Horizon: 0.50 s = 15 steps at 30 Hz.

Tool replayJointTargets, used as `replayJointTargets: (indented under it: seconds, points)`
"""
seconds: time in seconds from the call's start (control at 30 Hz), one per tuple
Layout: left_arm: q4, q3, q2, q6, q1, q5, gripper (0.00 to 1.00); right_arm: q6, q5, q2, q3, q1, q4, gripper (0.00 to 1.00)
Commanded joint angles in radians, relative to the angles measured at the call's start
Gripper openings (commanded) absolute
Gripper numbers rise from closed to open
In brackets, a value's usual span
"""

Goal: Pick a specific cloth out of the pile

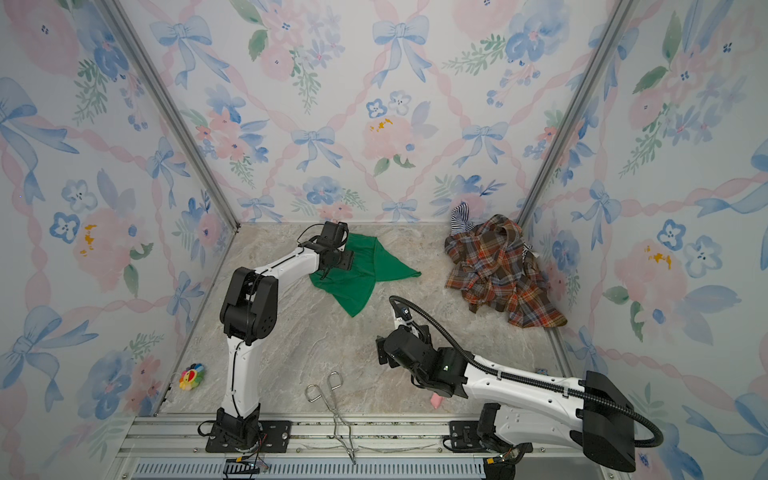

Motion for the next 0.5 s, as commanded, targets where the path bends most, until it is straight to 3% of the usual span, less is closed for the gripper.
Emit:
replayJointTargets:
  seconds: [0.0,0.1,0.13,0.47]
  points:
    - [-0.059,0.036,0.011,0.013,0.006,-0.007,0.47,0.011,0.065,-0.043,-0.006,0.009,-0.048,0.97]
    - [-0.057,0.036,-0.028,0.02,0.005,0.014,0.07,0.034,0.087,-0.065,-0.025,0.008,-0.056,0.97]
    - [-0.055,0.038,-0.051,0.025,0.004,0.014,0.0,0.034,0.09,-0.07,-0.031,0.008,-0.054,0.97]
    - [-0.056,0.177,-0.324,0.09,0.013,0.04,0.0,0.001,0.101,-0.072,0.021,-0.016,-0.059,0.97]
